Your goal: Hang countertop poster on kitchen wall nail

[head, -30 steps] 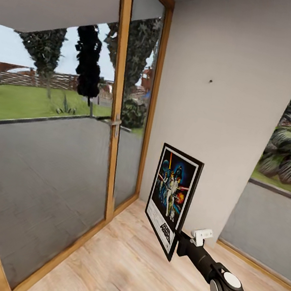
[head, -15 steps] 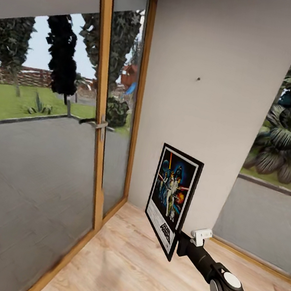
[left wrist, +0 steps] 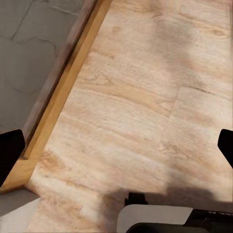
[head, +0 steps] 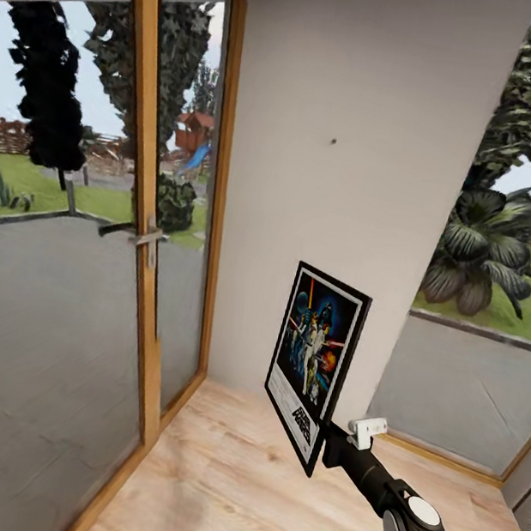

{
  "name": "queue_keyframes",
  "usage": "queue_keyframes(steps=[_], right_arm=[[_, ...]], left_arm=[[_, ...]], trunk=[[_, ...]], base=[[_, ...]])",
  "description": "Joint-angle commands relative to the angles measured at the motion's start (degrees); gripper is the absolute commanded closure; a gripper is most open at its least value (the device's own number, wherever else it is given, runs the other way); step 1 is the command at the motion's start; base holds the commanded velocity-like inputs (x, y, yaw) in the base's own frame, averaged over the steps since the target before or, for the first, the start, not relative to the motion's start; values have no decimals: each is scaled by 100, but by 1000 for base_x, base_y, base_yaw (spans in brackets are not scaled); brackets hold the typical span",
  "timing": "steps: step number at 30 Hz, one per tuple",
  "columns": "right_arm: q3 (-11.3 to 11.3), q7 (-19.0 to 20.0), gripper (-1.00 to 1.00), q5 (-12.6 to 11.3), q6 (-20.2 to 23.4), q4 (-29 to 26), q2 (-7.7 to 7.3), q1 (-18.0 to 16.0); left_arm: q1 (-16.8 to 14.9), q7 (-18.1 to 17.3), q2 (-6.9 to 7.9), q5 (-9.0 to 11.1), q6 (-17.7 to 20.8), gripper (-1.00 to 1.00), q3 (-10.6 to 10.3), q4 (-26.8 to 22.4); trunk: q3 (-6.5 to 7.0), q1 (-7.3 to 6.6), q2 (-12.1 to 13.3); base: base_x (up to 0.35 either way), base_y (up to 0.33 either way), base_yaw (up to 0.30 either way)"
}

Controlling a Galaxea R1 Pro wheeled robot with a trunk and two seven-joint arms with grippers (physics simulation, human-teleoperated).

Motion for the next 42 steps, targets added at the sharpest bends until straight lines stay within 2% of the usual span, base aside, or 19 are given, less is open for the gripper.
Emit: queue_keyframes(steps=[1, 12, 22, 28, 31, 33, 34, 38, 42], right_arm=[[4, 10, 100, -75, 49, -4, -2, -3], [4, 11, 100, -75, 49, -4, -2, -3], [4, 10, 100, -75, 49, -4, -2, -3], [4, 10, 100, -75, 49, -4, -2, -3], [4, 10, 100, -75, 47, -4, -2, -3], [5, 10, 100, -75, 44, -4, -2, -3], [5, 10, 100, -75, 41, -4, -2, -3], [7, 10, 100, -75, 41, -4, -2, -3], [11, 10, 100, -75, 41, -4, -2, -3]], left_arm=[[2, 2, 0, 0, -12, -100, 2, -4], [3, 8, 0, -1, -12, -100, 3, -4], [2, 11, 0, -8, -12, -100, 10, -4], [0, 11, 0, -9, -12, -100, 18, 3], [2, 11, 0, -9, -12, -100, 60, 4], [1, 11, 0, -9, -12, -100, 143, 4], [3, 4, 0, -9, -12, -100, 261, 5], [2, -10, 0, -9, -12, -100, 422, 5], [0, -13, 0, -9, -12, -100, 465, 5]], trunk=[[4, 5, -2], [54, 5, -2], [103, 5, -2], [117, 5, -2], [119, 5, -2], [120, 5, -2], [120, 5, -2], [120, 5, -2], [120, 5, -2]], base=[[244, 217, -299], [216, 104, -294], [30, 4, -286], [41, 0, -133], [207, 0, -39], [279, 0, -17], [311, 0, -8], [324, 0, -4], [334, 0, -1]])
